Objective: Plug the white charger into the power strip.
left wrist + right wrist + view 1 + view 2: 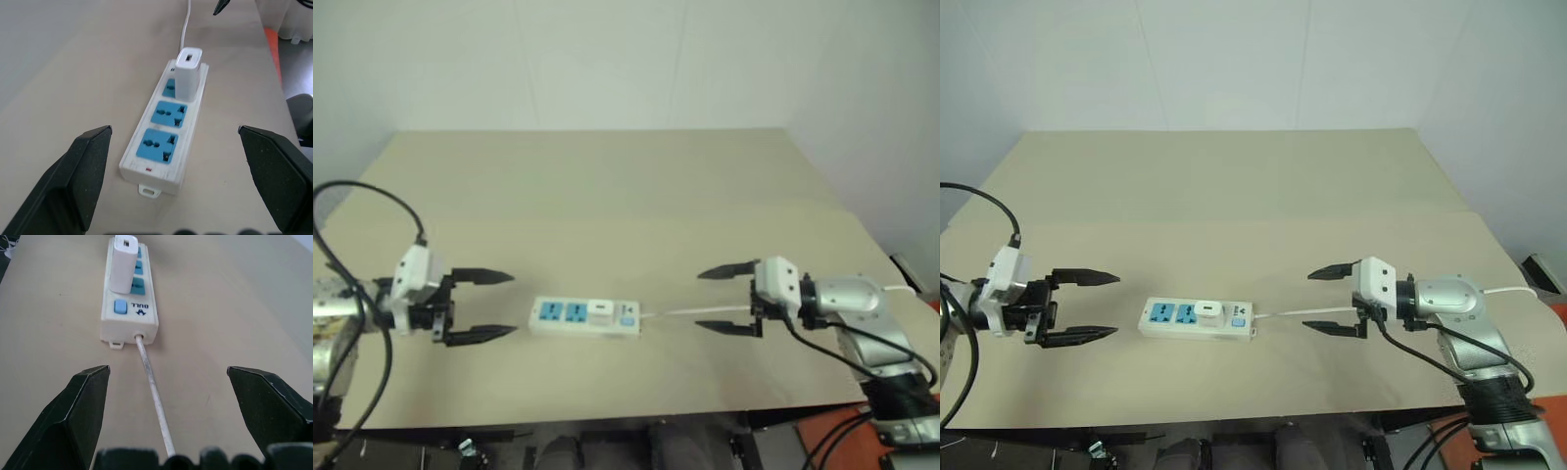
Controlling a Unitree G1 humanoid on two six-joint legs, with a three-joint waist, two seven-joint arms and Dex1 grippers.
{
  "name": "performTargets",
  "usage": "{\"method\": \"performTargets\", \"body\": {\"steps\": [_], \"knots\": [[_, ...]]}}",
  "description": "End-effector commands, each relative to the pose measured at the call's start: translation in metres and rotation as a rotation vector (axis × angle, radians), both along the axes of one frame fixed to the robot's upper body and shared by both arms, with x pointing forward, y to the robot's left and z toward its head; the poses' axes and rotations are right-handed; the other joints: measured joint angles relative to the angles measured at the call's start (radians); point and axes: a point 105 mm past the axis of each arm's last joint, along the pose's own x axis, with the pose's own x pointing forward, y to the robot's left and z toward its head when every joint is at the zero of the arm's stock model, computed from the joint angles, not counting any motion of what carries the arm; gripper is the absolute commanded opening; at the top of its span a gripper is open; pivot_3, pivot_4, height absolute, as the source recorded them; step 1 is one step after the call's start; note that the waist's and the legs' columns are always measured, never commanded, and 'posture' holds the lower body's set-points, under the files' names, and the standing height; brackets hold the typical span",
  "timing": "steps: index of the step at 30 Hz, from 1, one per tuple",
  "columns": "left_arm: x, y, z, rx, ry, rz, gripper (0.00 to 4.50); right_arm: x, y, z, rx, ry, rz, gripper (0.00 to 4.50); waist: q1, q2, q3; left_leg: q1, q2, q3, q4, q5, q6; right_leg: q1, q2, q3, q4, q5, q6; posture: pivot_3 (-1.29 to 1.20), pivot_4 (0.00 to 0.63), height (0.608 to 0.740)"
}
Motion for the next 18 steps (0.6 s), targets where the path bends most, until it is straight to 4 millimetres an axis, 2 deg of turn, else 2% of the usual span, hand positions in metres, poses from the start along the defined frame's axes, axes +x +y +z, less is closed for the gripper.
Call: {"method": "performTargets", "body": {"steps": [1,6,13,18], "knots": [[-0.002,0.000,0.017,0.013,-0.017,-0.028,4.50,-0.001,-0.008,0.021,0.019,-0.051,-0.032,4.47,0.001,0.000,0.000,0.000,0.000,0.000,0.000,0.000,0.000,0.000,0.000,0.000,0.000,0.000,0.000,0.00,0.150,0.740],[0.004,-0.002,0.026,0.027,-0.005,-0.099,4.50,0.001,-0.017,0.033,0.017,-0.051,-0.043,4.47,0.008,0.000,0.000,0.000,0.000,0.001,0.000,0.000,0.000,0.000,0.000,-0.001,0.000,0.000,0.000,0.00,0.150,0.740],[0.006,0.006,0.025,0.097,0.071,-0.124,4.50,0.000,-0.016,0.032,0.012,-0.023,-0.052,4.47,0.012,0.000,0.000,-0.002,0.000,0.001,-0.001,0.000,0.000,-0.002,0.000,0.000,0.000,0.000,-0.001,0.00,0.150,0.740],[0.016,0.000,0.031,0.117,0.093,-0.165,4.50,0.008,-0.016,0.037,0.018,-0.019,-0.065,4.47,0.026,0.000,0.000,-0.007,0.000,0.001,0.000,0.000,0.000,-0.007,0.000,0.000,0.001,0.000,-0.001,0.00,0.150,0.740]]}}
